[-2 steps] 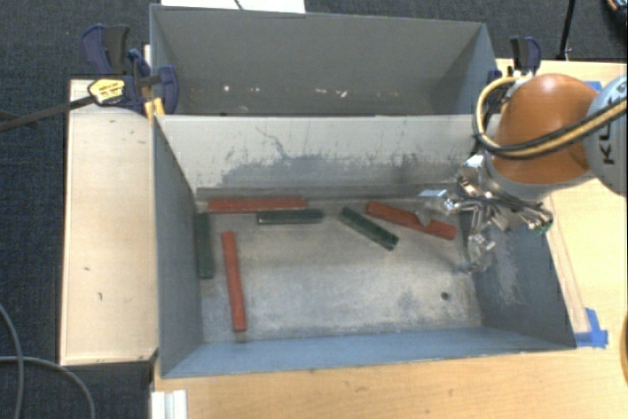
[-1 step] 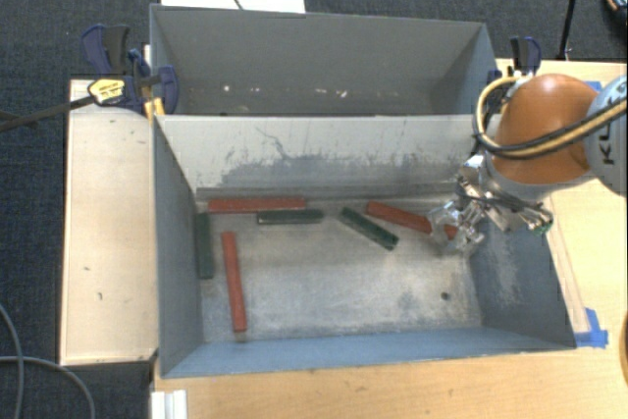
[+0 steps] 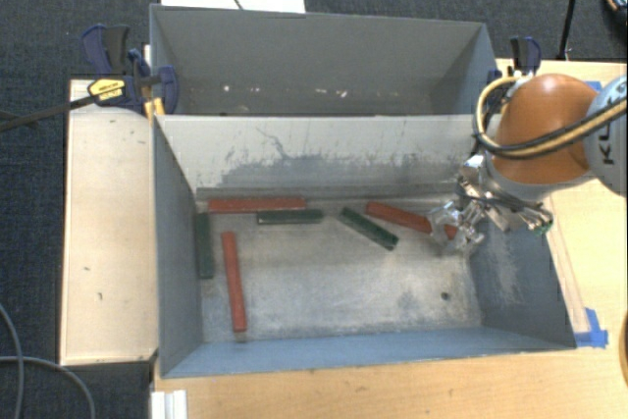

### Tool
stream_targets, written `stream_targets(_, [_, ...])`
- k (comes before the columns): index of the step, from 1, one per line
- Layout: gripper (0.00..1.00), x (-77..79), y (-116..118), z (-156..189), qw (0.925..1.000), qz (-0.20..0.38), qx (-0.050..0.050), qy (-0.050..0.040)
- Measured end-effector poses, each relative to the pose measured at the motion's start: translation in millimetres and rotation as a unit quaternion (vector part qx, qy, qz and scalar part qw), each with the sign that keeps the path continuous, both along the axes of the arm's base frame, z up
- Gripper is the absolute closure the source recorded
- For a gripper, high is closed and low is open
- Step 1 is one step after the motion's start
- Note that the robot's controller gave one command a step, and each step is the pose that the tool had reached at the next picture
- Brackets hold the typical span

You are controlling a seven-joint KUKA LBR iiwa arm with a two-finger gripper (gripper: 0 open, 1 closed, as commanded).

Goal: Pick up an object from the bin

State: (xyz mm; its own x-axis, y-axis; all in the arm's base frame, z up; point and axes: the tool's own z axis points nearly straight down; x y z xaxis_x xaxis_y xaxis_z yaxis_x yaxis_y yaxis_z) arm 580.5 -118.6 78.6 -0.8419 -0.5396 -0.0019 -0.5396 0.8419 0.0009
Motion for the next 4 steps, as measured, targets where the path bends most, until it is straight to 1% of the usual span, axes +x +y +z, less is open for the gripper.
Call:
stream_targets(2, [1.00, 0.0, 0, 0, 1.0000, -0.002, 0.000, 0.0002])
stream_targets(3, [0.00, 0.0, 0, 0, 1.0000, -0.002, 0.000, 0.0003])
stream_targets(4, [0.00, 10.9, 57, 11, 0.9998, -0.018, 0.001, -0.0027])
